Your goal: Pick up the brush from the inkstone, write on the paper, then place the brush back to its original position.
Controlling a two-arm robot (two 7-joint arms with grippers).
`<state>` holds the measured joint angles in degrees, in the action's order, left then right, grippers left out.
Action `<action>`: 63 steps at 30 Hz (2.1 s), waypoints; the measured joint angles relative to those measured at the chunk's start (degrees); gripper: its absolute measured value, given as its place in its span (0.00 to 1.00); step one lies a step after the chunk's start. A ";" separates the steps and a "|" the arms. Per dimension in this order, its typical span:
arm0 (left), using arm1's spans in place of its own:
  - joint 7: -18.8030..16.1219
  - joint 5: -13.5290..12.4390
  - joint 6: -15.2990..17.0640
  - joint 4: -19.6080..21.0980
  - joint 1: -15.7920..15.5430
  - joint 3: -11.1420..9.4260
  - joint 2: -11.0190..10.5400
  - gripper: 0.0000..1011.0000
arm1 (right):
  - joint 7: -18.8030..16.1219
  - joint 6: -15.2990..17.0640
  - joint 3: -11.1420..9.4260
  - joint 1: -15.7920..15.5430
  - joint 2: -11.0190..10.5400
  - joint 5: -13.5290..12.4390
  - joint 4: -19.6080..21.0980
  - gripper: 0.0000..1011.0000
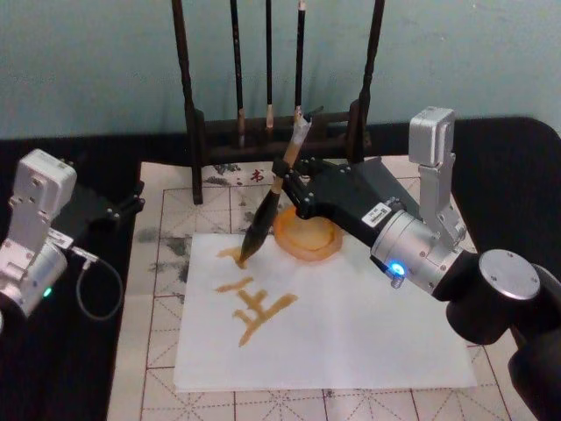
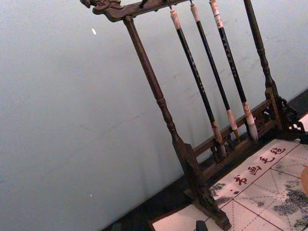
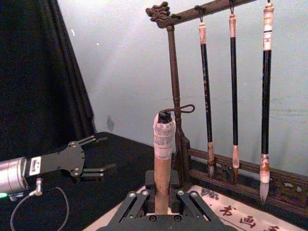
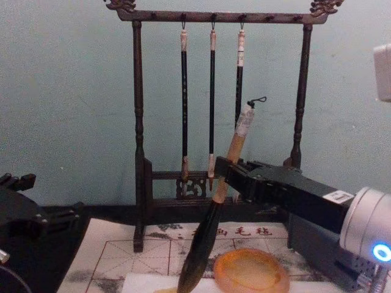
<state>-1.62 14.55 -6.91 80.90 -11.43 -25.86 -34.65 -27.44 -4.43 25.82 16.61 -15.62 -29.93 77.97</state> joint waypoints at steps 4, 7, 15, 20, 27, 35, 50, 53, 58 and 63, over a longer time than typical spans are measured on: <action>0.00 0.00 0.00 0.00 0.00 0.00 0.00 0.99 | 0.01 -0.04 -0.09 0.05 0.08 0.20 -0.14 0.18; 0.00 0.00 0.00 0.00 0.00 0.00 0.00 0.99 | 0.00 -0.08 -0.18 0.05 0.08 0.24 -0.14 0.18; 0.00 0.00 0.00 0.00 0.00 0.00 0.00 0.99 | -0.08 -0.33 -0.51 -0.10 -0.06 0.52 -0.06 0.18; 0.00 0.00 0.00 0.00 0.00 0.00 0.00 0.99 | -0.07 -0.39 -0.67 -0.15 -0.15 0.70 -0.01 0.18; 0.00 0.00 0.00 0.00 0.00 0.00 0.00 0.99 | 0.01 -0.46 -1.00 -0.43 -0.34 0.78 0.42 0.18; 0.00 0.00 0.00 0.00 0.00 0.00 0.00 0.99 | 0.24 -0.53 -1.23 -0.69 -0.62 1.24 0.99 0.18; 0.00 0.00 0.00 0.00 0.00 0.00 0.00 0.99 | 0.32 0.26 -2.96 -2.00 -1.51 -0.69 4.50 0.18; 0.00 0.00 0.00 0.00 0.00 0.00 0.00 0.99 | 0.36 2.07 -4.01 -2.32 -1.89 -3.04 5.77 0.18; 0.00 0.00 0.00 0.00 0.00 0.00 0.00 0.99 | 1.12 5.21 -5.90 -2.70 -2.61 -7.40 7.34 0.18; 0.00 0.00 0.00 0.00 0.00 0.00 0.00 0.99 | 2.27 7.91 -7.86 -2.91 -3.02 -11.54 8.13 0.18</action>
<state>-1.62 14.55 -6.91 80.90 -11.43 -25.86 -34.65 -25.17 3.48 17.96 13.70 -18.64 -41.48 86.11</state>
